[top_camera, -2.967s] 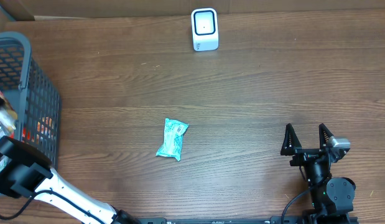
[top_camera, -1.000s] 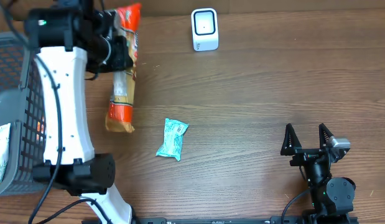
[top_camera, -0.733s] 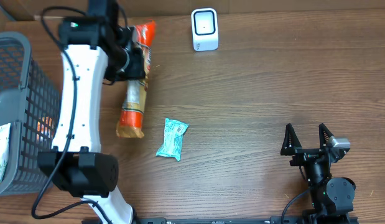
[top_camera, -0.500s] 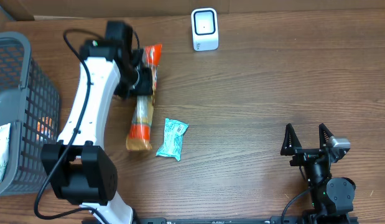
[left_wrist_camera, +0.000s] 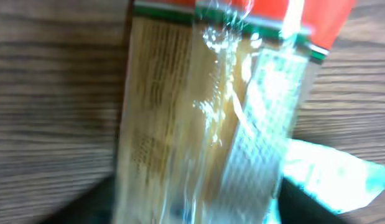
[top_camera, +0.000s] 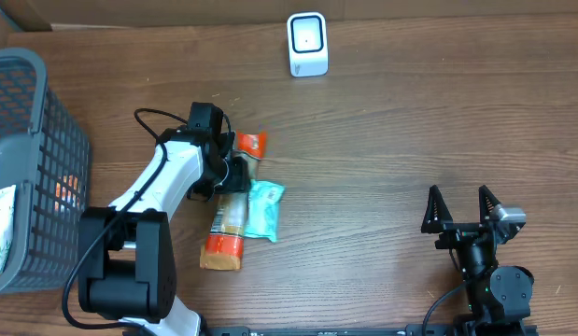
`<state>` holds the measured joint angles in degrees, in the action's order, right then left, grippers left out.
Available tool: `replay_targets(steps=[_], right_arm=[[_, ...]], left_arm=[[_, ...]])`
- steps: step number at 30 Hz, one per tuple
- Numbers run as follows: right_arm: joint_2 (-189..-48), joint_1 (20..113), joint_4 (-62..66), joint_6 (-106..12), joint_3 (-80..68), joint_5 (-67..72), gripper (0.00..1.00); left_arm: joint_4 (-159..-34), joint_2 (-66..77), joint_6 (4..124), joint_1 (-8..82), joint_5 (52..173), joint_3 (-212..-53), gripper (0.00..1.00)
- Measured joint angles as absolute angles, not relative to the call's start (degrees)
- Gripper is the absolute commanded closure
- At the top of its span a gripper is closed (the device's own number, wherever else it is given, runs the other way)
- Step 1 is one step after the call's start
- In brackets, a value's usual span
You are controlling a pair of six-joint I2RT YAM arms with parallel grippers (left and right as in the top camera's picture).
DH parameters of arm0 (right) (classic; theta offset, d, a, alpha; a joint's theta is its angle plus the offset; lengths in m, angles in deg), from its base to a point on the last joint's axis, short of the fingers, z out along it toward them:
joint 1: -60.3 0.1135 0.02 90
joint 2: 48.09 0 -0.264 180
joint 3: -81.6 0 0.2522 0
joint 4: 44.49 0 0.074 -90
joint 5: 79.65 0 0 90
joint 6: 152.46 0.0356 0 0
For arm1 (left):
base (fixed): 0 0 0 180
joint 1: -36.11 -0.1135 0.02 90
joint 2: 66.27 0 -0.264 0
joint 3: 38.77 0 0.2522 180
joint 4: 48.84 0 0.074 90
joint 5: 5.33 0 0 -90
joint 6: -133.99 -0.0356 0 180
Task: Scan the item barcode
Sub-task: 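Carry the pasta bag out and place it beside the green pouch, then reach the left gripper into the basket and grasp the small orange box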
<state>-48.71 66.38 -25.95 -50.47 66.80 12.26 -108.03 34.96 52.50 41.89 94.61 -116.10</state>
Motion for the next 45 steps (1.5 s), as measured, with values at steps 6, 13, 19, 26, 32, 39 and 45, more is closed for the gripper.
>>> replay_targets(steps=[6,13,19,26,32,39,45], right_arm=[[-48.71,66.38,-25.91,-50.52,66.80,12.24,0.00],[-48.71,66.38,-25.91,-50.52,66.80,12.24,0.00],[-48.74,66.38,-25.95,-50.52,66.80,12.26,0.00],[-48.71,66.38,-25.95,-50.50,66.80,12.26,0.00],[-48.71,66.38,-25.93,-50.52,66.80,12.24,0.00],[-48.71,66.38,-25.93,-50.52,66.80,12.24,0.00],[-48.71,66.38,-25.93,-50.50,66.80,12.26,0.00]], left_arm=[[-116.29,34.54,52.85,41.76,95.13,-125.74,0.00],[-132.47,34.06,52.85,41.12,92.07,-154.94,0.00],[-143.07,33.01,52.61,38.15,87.44,-180.97,0.00],[-152.36,31.99,55.65,20.69,85.78,-191.33,0.00],[-154.08,32.42,59.19,1.36,89.91,-190.81,0.01],[-153.43,32.42,62.12,-11.95,93.54,-189.93,0.00],[-150.30,32.47,63.08,-14.77,95.31,-181.69,0.00]])
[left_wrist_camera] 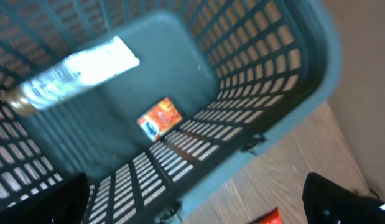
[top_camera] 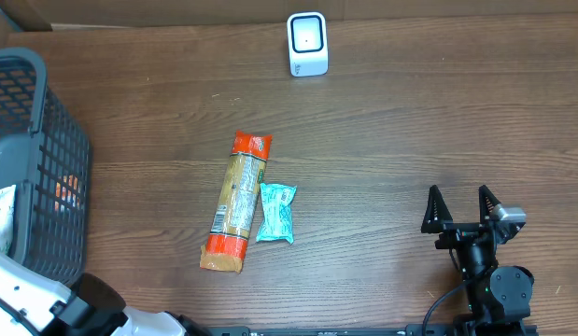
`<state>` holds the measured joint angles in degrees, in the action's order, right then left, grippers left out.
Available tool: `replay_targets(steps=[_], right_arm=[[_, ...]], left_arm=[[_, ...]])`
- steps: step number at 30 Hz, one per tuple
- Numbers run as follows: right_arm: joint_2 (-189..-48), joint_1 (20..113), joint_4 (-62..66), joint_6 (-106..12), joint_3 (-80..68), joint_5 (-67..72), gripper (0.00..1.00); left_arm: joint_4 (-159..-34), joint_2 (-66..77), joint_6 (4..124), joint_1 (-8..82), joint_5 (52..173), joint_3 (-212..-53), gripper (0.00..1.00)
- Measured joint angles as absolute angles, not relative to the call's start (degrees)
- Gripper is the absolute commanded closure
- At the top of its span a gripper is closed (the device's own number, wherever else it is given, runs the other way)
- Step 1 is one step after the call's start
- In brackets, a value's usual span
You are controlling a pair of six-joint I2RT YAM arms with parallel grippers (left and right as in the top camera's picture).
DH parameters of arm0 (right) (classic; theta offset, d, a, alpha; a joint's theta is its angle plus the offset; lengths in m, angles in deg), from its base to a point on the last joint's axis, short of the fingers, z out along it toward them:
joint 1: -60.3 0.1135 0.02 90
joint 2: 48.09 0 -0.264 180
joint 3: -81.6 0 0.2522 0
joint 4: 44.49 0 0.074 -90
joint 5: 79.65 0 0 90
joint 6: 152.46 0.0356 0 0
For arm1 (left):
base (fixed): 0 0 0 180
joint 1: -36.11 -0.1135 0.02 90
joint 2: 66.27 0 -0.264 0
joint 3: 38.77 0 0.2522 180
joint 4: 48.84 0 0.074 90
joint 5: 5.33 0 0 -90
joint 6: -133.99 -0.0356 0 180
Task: Scan the item barcode
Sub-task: 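Reach the left gripper into the basket and grasp the small orange box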
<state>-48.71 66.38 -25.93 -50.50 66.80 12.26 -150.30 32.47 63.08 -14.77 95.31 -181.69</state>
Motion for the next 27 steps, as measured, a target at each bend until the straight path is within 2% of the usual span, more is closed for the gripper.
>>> replay_targets(steps=[11,19,27], right_arm=[[-48.71,66.38,-25.91,-50.50,66.80,12.26,0.00],[-48.71,66.38,-25.95,-50.52,66.80,12.26,0.00],[-48.71,66.38,-25.91,-50.50,66.80,12.26,0.00]], left_arm=[[-134.89,32.97,61.27,-17.56,95.87,-159.79,0.00],[-120.86,33.12,54.16,-17.56,96.49,-145.94,0.00],[-112.38,33.84,48.48,-17.56,96.49,-137.61,0.00]])
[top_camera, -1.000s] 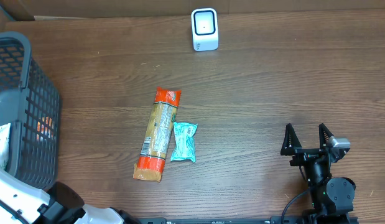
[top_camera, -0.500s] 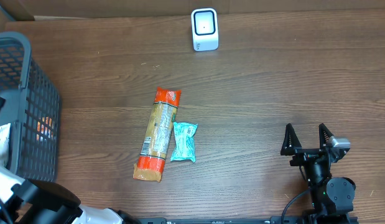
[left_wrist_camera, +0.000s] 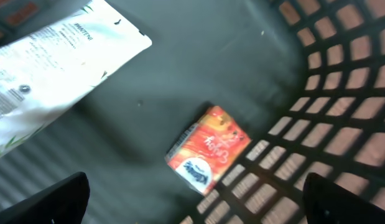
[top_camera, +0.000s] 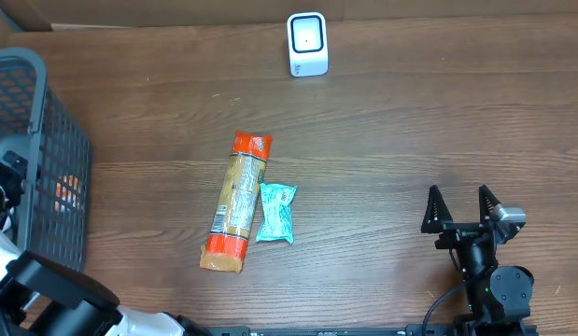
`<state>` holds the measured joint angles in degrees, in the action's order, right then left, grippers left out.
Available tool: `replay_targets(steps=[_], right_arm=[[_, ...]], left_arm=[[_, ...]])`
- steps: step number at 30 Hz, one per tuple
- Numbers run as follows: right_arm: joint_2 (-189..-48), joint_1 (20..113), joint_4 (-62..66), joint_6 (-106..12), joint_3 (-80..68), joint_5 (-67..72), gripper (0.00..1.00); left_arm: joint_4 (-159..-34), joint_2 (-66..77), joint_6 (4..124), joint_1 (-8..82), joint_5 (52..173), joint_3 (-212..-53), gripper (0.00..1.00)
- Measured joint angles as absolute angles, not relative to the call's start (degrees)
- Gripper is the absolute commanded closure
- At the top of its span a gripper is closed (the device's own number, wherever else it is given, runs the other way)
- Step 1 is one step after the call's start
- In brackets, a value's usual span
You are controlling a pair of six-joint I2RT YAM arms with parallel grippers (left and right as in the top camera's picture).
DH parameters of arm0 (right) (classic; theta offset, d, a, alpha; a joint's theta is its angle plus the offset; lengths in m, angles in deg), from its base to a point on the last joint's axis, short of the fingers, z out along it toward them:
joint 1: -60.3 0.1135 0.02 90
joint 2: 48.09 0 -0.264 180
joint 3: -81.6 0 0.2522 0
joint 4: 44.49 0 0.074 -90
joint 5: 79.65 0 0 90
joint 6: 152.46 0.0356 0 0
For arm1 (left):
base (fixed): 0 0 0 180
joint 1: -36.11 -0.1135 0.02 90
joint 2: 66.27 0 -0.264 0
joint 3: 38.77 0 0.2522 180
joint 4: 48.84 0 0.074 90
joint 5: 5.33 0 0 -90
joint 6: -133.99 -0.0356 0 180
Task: Scan the item barcode
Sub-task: 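Reach the left gripper into the basket and grasp the small orange box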
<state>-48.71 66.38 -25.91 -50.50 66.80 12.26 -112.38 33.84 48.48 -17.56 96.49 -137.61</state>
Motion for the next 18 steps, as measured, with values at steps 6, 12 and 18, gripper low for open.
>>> replay_targets(steps=[6,12,18], right_arm=[[-48.71,66.38,-25.95,-50.50,66.80,12.26,0.00],[-48.71,66.38,-25.95,-50.50,66.80,12.24,0.00],[-48.71,66.38,-25.95,-50.47,66.80,12.26,0.00]], left_arm=[[-111.83,39.26,45.33,-17.56,96.29,-136.73,0.05],[-111.20,45.45,43.45,-17.56,96.36,-136.45,0.09],[-110.11,49.06,42.45,-17.56,96.73,-136.41,0.11]])
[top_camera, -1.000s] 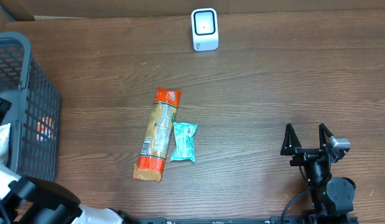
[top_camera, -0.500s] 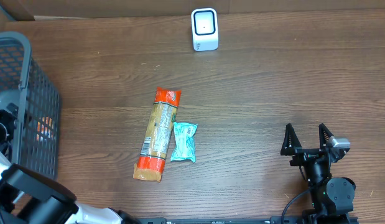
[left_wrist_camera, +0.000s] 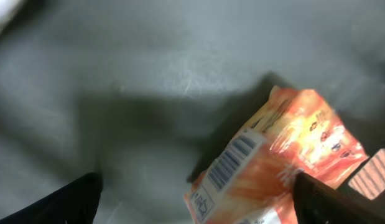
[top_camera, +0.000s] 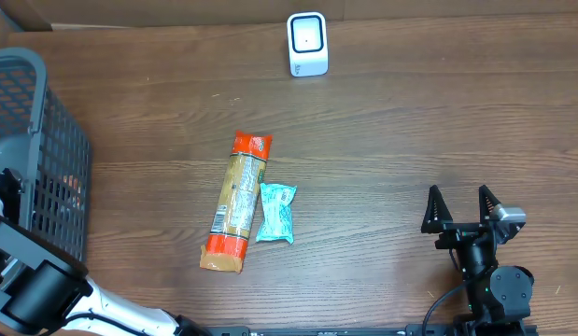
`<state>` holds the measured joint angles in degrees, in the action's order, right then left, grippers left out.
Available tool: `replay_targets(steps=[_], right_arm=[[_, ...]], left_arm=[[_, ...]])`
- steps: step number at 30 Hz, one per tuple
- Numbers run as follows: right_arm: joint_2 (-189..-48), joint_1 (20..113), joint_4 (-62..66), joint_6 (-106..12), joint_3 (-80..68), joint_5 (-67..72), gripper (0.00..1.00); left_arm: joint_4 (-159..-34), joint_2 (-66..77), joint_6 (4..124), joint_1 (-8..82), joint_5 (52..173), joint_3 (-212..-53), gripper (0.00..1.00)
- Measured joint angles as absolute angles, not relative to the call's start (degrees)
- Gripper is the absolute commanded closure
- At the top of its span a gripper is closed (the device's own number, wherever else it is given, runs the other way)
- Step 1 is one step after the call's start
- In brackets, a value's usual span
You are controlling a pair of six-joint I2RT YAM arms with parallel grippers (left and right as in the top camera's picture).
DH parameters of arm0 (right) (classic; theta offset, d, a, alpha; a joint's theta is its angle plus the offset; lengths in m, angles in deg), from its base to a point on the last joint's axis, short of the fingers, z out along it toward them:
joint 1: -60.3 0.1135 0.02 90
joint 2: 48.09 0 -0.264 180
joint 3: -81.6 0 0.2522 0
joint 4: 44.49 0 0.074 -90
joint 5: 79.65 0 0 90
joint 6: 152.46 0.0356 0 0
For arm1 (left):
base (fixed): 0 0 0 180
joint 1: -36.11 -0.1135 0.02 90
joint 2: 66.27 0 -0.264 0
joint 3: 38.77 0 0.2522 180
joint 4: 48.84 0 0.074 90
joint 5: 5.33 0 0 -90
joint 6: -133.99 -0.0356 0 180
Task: Scan the item barcode
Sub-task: 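Reach the left gripper into the basket and grasp the small orange box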
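An orange snack packet [left_wrist_camera: 285, 155] with a barcode on its white end lies on the grey floor of the basket [top_camera: 46, 140]. My left gripper [left_wrist_camera: 208, 208] is down inside the basket, open, its dark fingertips [left_wrist_camera: 74, 199] wide apart with the packet's lower end between them, nearer the right one. In the overhead view only a bit of the left arm [top_camera: 4, 187] shows at the basket's near side. The white scanner [top_camera: 307, 43] stands at the far middle of the table. My right gripper [top_camera: 461, 207] rests open at the near right.
A long pasta packet [top_camera: 237, 201] with orange ends and a small teal packet [top_camera: 275, 213] lie side by side mid-table. A corner of a white bag [left_wrist_camera: 5, 9] shows at the wrist view's top left.
The left gripper has dropped closer to the basket floor. The orange packet, small below it before, now fills the lower right of the wrist view between the fingers. The right arm is unchanged.
First the left gripper was down at the pasta packet on the table. Then it was over the basket, with the pasta and teal packets left on the table. Then it hung inside the basket above the orange packet, and now sits low around it.
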<state>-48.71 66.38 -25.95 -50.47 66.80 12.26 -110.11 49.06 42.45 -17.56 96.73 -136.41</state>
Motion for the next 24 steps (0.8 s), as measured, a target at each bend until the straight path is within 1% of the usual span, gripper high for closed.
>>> replay_targets(steps=[3,4,6,7,8,10,13,15,16,21,24], right_arm=[[-48.71,66.38,-25.95,-50.52,66.80,12.29,0.00],[-48.71,66.38,-25.93,-50.47,66.80,12.24,0.00],[-48.71,66.38,-25.95,-50.47,66.80,12.24,0.00],[-48.71,66.38,-25.93,-50.47,66.80,12.26,0.00],[-48.71,66.38,-25.95,-50.50,66.80,12.26,0.00],[-48.71,66.38,-25.91,-50.50,66.80,12.26,0.00],[-48.71,66.38,-25.93,-50.50,66.80,12.26,0.00],[-48.71,66.38,-25.91,-50.50,66.80,12.26,0.00],[-48.71,66.38,-25.93,-50.52,66.80,12.26,0.00],[-48.71,66.38,-25.95,-50.50,66.80,12.26,0.00],[-48.71,66.38,-25.95,-50.47,66.80,12.26,0.00]], left_arm=[[-109.54,49.34,42.25,-17.52,96.88,-136.45,0.12],[-109.39,49.49,42.25,-17.52,96.90,-136.54,0.21],[-109.23,49.78,42.08,-17.52,96.92,-136.78,0.35],[-109.10,49.95,41.97,-17.52,96.97,-136.89,0.44],[-108.97,50.13,41.73,-17.52,97.21,-137.02,0.50],[-108.84,50.35,41.70,-17.50,98.32,-137.02,0.65],[-108.84,50.61,41.88,-17.21,100.38,-137.06,0.78],[-108.90,50.63,41.90,-17.21,100.99,-137.10,0.92],[-108.99,50.63,41.99,-17.15,101.32,-137.13,0.96],[-110.83,51.02,41.90,-17.13,101.93,-138.31,0.96],[-115.83,52.23,42.32,-17.13,101.30,-141.61,0.96]])
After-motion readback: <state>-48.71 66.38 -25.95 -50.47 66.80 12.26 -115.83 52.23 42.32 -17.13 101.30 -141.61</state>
